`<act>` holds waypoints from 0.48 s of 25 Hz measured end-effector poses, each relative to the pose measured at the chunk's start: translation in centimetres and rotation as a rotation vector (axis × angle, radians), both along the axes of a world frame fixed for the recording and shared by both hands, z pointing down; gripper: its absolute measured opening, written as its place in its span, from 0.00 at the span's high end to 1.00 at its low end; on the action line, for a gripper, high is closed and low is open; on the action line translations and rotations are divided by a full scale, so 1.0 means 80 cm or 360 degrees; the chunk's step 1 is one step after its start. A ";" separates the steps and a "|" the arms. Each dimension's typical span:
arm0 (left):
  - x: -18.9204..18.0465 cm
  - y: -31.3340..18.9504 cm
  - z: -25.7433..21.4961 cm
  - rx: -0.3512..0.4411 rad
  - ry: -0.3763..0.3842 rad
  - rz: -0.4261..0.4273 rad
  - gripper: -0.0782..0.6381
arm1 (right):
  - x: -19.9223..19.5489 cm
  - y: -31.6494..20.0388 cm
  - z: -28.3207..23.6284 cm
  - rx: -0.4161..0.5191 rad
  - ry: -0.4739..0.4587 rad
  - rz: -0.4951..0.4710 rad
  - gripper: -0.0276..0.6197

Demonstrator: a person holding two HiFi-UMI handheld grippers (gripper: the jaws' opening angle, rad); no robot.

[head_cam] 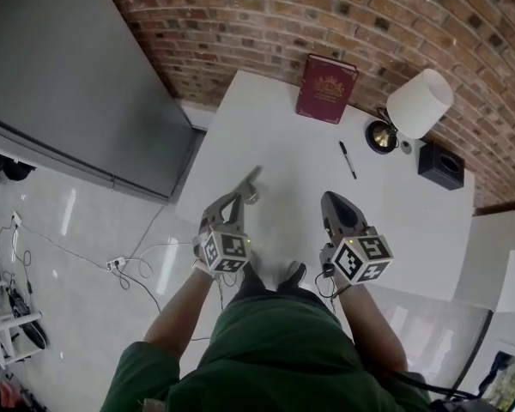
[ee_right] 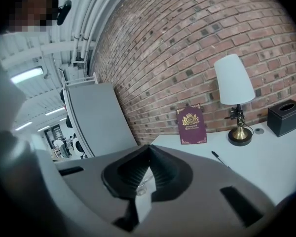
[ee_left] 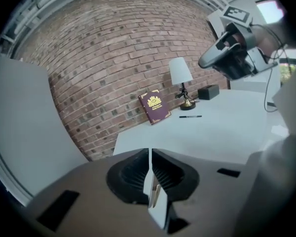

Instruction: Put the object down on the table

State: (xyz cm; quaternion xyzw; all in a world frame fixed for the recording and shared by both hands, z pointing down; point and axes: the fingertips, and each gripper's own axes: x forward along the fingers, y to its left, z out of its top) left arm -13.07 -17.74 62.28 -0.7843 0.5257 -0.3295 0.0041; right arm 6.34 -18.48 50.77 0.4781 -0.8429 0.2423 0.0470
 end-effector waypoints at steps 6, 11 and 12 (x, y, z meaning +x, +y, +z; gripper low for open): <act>0.022 -0.013 -0.069 0.0077 0.0144 -0.0019 0.87 | -0.015 -0.012 -0.033 0.0094 -0.0036 -0.0044 0.95; 0.034 -0.027 -0.123 0.0146 0.0243 -0.0051 0.86 | -0.022 -0.026 -0.068 0.0195 -0.0055 -0.0069 0.95; 0.037 -0.030 -0.134 0.0167 0.0268 -0.0044 0.86 | -0.023 -0.029 -0.075 0.0214 -0.0059 -0.0072 0.95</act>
